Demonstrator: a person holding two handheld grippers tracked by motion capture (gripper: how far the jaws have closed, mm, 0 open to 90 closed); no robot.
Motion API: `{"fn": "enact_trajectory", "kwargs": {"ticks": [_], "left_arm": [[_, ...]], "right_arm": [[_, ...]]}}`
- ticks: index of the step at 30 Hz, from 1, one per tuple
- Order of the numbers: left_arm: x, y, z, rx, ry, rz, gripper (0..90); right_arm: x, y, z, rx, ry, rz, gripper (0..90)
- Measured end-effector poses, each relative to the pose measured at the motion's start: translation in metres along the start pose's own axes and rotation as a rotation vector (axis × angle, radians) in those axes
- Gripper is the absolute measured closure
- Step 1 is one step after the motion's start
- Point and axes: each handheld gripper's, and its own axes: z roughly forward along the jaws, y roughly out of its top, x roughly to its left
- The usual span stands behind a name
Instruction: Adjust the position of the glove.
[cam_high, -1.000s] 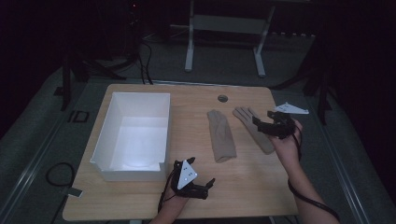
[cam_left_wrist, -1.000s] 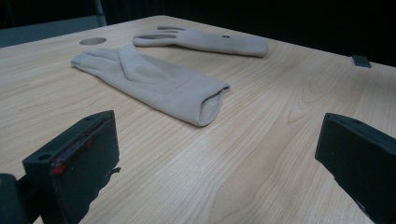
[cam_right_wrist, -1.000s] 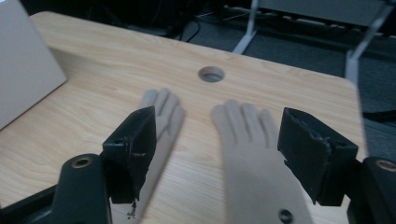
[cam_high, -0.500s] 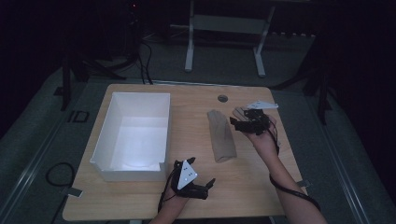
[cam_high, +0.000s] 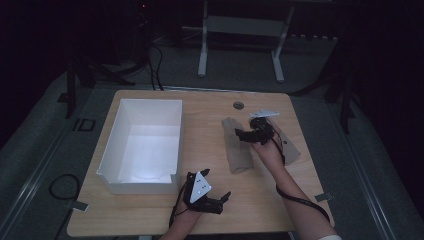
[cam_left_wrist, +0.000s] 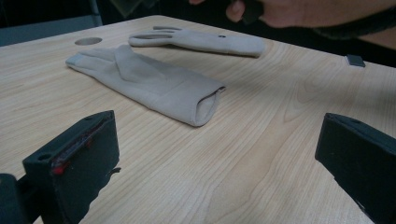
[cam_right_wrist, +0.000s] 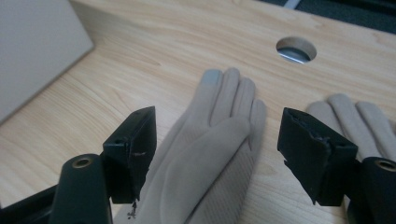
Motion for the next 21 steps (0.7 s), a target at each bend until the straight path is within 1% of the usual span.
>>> {"fn": "enact_trajectory", "kwargs": {"ticks": [5,7,9,12,13,17,19,21], "left_arm": [[0.0,0.0,0.0,0.0,-0.001,-0.003,0.1],[0.0,0.0,0.0,-0.001,-0.001,-0.004,0.1],[0.0,0.0,0.0,-0.001,-0.002,-0.003,0.1],[0.0,0.0,0.0,-0.001,-0.009,-0.01,0.1],[0.0,0.0,0.0,-0.001,-0.009,-0.008,0.1],[0.0,0.0,0.0,-0.002,-0.009,-0.007,0.1],[0.0,0.0,0.0,-0.002,-0.009,-0.007,0.1],[-0.001,0.0,0.0,-0.001,-0.009,-0.007,0.1]], "right_arm": [[-0.002,-0.008,0.017,0.042,-0.005,0.004,28.4],[-0.002,-0.01,0.02,0.048,-0.008,0.005,29.6],[-0.003,-0.015,0.03,0.072,-0.014,0.004,30.4],[-0.003,-0.021,0.037,0.081,-0.02,0.007,31.6],[-0.002,-0.023,0.04,0.088,-0.014,0.013,31.6],[-0.001,-0.032,0.052,0.117,-0.021,0.023,32.8],[-0.001,-0.034,0.054,0.103,-0.027,0.018,34.2],[0.0,-0.035,0.054,0.101,-0.033,0.007,37.2]]}}
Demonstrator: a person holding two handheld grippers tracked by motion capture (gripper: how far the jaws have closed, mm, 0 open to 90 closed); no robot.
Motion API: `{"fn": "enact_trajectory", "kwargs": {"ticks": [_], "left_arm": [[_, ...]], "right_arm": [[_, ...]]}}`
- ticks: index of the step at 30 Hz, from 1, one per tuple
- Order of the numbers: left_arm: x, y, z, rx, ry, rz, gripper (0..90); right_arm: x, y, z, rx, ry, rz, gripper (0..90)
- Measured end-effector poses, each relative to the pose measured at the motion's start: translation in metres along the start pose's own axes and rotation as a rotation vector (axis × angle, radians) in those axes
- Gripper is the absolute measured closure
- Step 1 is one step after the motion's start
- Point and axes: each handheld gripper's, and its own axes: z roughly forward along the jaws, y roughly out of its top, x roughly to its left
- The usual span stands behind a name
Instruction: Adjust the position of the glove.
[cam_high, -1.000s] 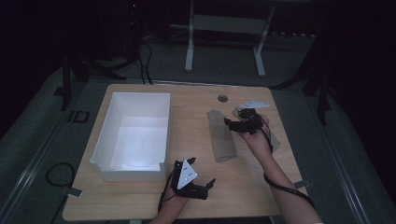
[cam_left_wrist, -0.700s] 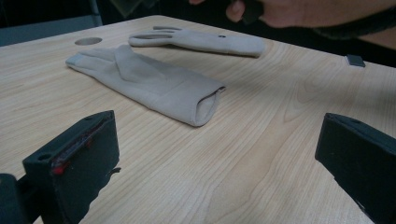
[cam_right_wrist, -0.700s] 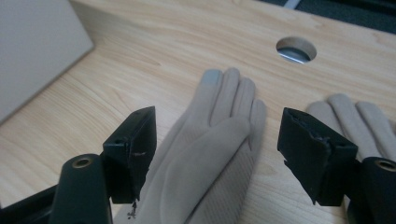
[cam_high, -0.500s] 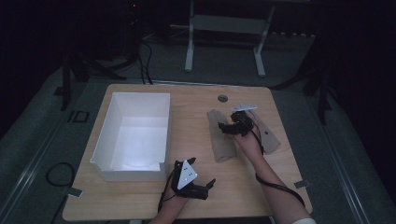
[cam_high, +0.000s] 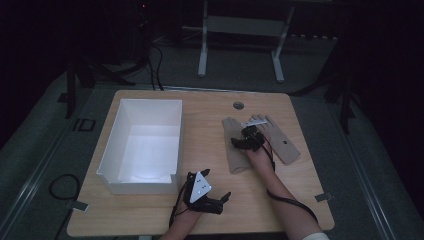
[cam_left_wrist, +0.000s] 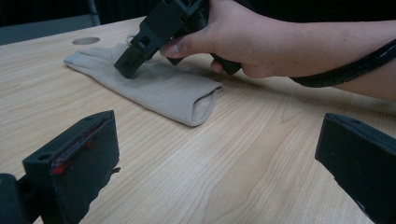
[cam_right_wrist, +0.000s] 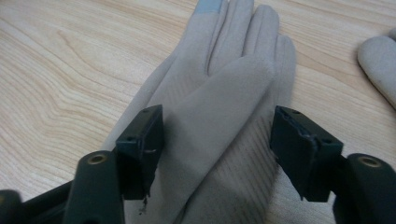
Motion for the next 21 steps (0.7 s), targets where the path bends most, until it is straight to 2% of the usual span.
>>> {"fn": "enact_trajectory", "kwargs": {"ticks": [3,7,8,12,14,17,21], "left_arm": [[0.0,0.0,0.0,0.0,0.0,0.0,0.1],[0.0,0.0,0.0,0.0,0.001,0.0,0.1],[0.0,0.0,0.0,0.001,0.001,-0.001,0.1],[0.0,0.0,0.0,0.001,0.001,-0.001,0.1],[0.0,0.0,0.0,0.001,0.001,0.0,0.1],[0.0,0.0,0.0,0.001,0.002,0.001,0.1],[0.0,0.0,0.0,0.002,0.003,0.001,0.1]], "right_arm": [[0.001,-0.001,0.0,-0.012,-0.006,-0.008,48.2],[0.002,0.0,-0.001,-0.021,-0.008,0.009,74.1],[0.002,0.0,-0.002,-0.021,-0.001,0.019,76.1],[0.004,0.001,-0.009,-0.03,0.03,0.061,78.4],[0.007,0.002,-0.016,-0.043,0.027,0.052,78.6],[0.011,0.006,-0.029,-0.071,0.033,0.072,78.7],[0.016,0.009,-0.05,-0.105,0.04,0.075,78.7]]}}
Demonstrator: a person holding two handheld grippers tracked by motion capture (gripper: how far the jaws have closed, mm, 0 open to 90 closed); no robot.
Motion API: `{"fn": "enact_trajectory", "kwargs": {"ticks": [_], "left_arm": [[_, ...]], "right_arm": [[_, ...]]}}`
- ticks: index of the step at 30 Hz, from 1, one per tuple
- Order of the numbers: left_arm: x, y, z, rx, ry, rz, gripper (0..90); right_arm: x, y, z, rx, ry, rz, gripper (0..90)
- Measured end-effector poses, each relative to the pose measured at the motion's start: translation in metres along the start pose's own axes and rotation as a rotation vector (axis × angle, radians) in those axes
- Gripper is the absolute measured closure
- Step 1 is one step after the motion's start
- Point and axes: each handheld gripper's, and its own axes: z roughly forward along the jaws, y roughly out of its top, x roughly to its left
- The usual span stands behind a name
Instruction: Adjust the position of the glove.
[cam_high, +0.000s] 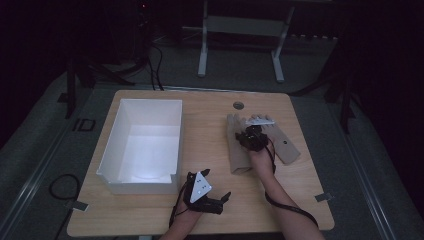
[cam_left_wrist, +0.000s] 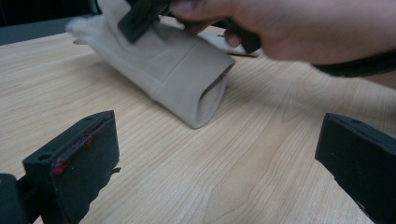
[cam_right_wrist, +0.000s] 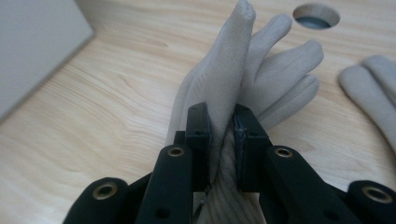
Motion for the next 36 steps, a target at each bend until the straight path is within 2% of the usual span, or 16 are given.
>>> {"fn": "enact_trajectory", "kwargs": {"ticks": [6,10,15,20,22,26,27,28,34,36], "left_arm": [[0.0,0.0,0.0,0.0,0.0,0.001,0.1],[-0.001,0.0,0.0,-0.001,0.003,0.005,0.1],[-0.001,0.0,0.0,0.003,0.004,0.009,0.1],[-0.001,0.0,0.0,0.003,0.002,0.01,0.1],[-0.001,0.0,0.0,0.003,0.004,0.009,0.1],[-0.001,0.0,0.0,0.003,0.003,0.011,0.1],[-0.001,0.0,0.0,0.003,0.003,0.011,0.1],[-0.001,0.0,0.0,0.003,0.003,0.012,0.1],[-0.001,0.0,0.0,0.002,0.003,0.01,0.1],[-0.001,0.0,0.0,0.002,0.002,0.009,0.1]], "right_arm": [[0.006,-0.004,-0.028,-0.026,0.007,0.034,78.6],[0.009,-0.017,-0.039,-0.033,0.002,0.029,78.5],[0.005,-0.042,-0.037,-0.017,0.012,0.08,78.2],[-0.003,-0.061,-0.024,0.03,-0.012,0.099,76.9],[-0.004,-0.067,-0.02,0.048,-0.03,0.089,74.1],[-0.005,-0.072,-0.019,0.037,-0.027,0.072,65.1],[-0.005,-0.072,-0.019,0.037,-0.027,0.072,65.1],[-0.002,-0.072,-0.02,0.04,-0.038,0.052,59.3],[-0.001,-0.067,-0.029,0.001,-0.074,0.007,55.4],[-0.002,-0.065,-0.031,-0.011,-0.071,-0.001,55.3]]}}
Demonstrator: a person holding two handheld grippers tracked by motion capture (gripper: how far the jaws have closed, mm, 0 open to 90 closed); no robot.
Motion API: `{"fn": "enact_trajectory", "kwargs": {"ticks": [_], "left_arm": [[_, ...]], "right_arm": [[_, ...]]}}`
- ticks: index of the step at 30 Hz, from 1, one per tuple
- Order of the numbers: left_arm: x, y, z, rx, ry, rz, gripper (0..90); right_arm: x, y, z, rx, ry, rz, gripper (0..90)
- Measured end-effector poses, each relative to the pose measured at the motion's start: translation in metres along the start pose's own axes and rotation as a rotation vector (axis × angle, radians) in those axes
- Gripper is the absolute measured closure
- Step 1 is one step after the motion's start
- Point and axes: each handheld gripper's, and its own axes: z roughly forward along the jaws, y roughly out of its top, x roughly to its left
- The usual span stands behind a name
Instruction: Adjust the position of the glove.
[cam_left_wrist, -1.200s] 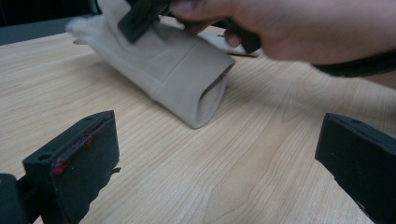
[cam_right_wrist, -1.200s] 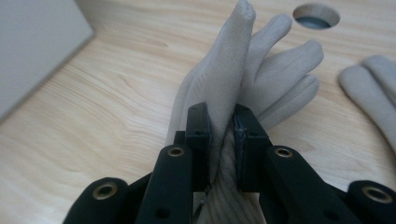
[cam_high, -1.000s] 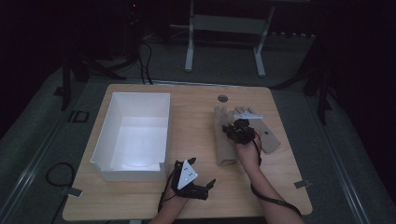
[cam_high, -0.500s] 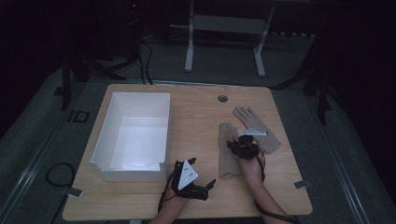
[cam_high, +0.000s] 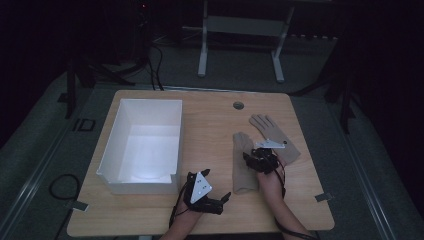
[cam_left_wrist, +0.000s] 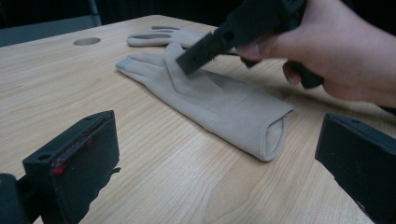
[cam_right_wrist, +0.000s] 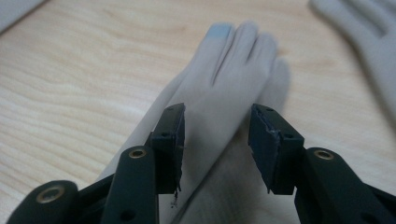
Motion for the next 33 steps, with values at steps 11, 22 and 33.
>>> {"fn": "enact_trajectory", "kwargs": {"ticks": [11,22,33], "left_arm": [[0.0,0.0,0.0,0.0,0.0,-0.004,0.1],[0.001,0.0,0.0,-0.001,0.0,-0.005,0.1],[0.001,0.0,0.0,0.0,0.0,-0.008,0.1]], "right_arm": [[-0.033,0.018,-0.018,-0.057,0.022,-0.056,57.1],[-0.074,0.031,-0.02,-0.057,0.009,-0.056,54.9],[-0.119,0.036,-0.008,-0.011,-0.025,-0.06,51.9]]}}
